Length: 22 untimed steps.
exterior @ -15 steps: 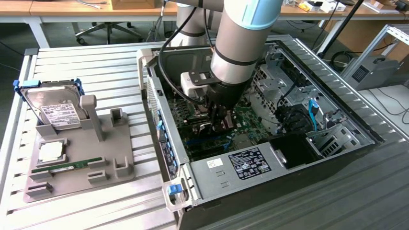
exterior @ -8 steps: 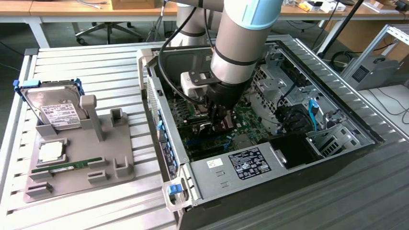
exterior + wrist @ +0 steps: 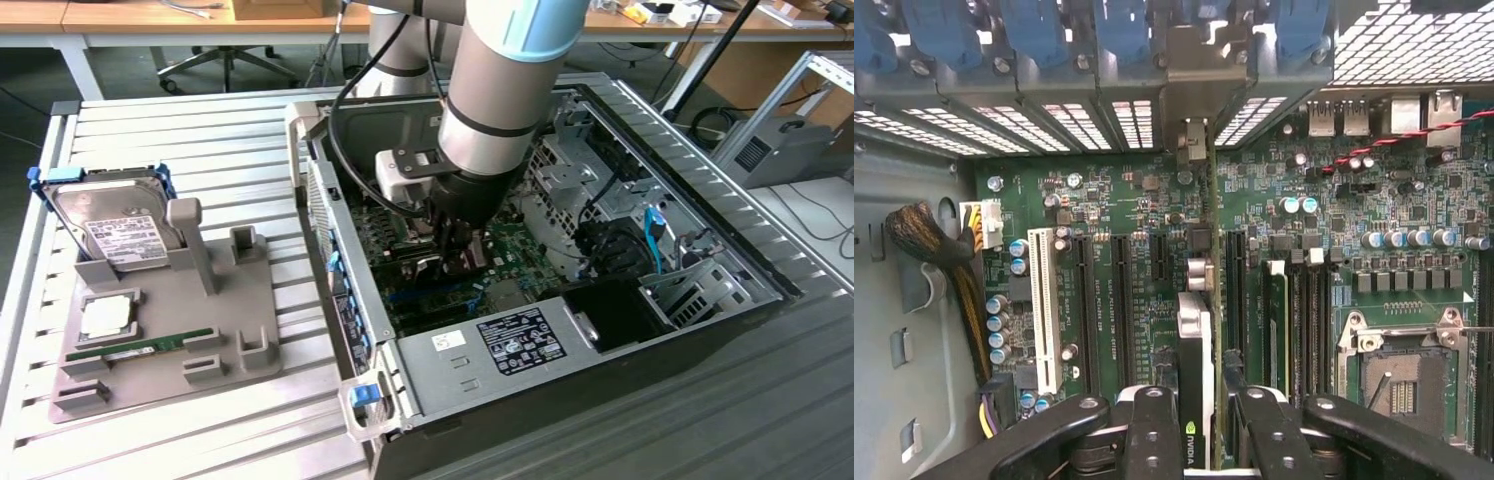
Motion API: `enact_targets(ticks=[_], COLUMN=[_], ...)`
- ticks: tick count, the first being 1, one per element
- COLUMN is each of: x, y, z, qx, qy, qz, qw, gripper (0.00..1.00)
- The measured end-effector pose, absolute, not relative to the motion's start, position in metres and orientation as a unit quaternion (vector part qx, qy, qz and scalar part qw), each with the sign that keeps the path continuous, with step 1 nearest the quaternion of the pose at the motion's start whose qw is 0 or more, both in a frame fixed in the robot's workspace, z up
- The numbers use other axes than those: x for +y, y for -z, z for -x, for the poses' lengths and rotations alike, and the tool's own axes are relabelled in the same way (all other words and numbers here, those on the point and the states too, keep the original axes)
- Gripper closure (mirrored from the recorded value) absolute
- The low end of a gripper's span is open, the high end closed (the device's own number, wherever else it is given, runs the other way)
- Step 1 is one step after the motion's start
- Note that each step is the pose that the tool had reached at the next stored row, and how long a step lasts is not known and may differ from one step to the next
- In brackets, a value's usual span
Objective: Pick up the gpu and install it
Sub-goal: 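Insert the gpu into the slot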
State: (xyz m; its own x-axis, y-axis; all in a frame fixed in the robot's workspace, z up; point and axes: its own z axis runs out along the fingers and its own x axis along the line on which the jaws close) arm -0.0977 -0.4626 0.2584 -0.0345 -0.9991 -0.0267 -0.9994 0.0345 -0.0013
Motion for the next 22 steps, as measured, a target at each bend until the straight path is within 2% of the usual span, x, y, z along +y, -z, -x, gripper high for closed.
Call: enact_targets(ticks=[22], x=[-0.4626], y=[-0.2565], z=[0.099], qx=[0.724], qy=[-0.009], qz=[0.689], qw=[0.01], gripper=[0.73])
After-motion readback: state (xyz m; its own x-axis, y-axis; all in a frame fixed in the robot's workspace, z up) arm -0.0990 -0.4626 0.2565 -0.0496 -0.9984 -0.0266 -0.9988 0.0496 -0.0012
